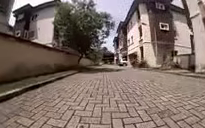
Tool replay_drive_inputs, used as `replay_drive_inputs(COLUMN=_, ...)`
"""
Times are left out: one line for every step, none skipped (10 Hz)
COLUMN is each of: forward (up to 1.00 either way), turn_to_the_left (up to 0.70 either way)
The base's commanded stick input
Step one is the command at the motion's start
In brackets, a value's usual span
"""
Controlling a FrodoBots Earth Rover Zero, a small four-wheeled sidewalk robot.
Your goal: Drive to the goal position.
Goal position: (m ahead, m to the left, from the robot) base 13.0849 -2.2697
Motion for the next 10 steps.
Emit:
replay_drive_inputs(forward=0.50, turn_to_the_left=0.00)
replay_drive_inputs(forward=0.50, turn_to_the_left=0.00)
replay_drive_inputs(forward=0.50, turn_to_the_left=0.00)
replay_drive_inputs(forward=0.50, turn_to_the_left=0.00)
replay_drive_inputs(forward=0.50, turn_to_the_left=0.00)
replay_drive_inputs(forward=0.50, turn_to_the_left=0.00)
replay_drive_inputs(forward=0.50, turn_to_the_left=0.00)
replay_drive_inputs(forward=0.50, turn_to_the_left=0.00)
replay_drive_inputs(forward=0.50, turn_to_the_left=0.00)
replay_drive_inputs(forward=0.50, turn_to_the_left=0.00)
